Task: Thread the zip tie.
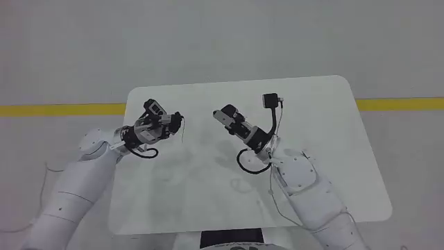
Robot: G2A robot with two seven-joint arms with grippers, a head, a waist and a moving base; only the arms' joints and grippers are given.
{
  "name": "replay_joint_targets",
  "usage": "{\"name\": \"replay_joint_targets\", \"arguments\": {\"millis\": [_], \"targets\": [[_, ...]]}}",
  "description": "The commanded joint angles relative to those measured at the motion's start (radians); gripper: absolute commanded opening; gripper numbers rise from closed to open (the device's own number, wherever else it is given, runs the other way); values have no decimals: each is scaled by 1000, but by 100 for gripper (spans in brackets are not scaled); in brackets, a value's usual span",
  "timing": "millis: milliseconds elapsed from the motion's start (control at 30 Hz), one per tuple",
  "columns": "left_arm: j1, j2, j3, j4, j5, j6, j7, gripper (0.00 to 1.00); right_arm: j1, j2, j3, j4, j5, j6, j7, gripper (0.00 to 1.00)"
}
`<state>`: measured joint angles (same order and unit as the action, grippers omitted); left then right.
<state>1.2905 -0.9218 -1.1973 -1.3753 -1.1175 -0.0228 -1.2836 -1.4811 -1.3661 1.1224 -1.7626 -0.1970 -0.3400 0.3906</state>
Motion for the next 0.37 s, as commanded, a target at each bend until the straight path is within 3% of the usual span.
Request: {"name": "replay_joint_targets", "arguments": {"millis": [0,333], "targets": [[0,-1,-2,0,2,0,0,0,-1,3,2,-1,-6,0,-3,100],[-2,-2,0,-1,25,11,5,0,-3,10,6,-5,-23,0,-14,100]]}}
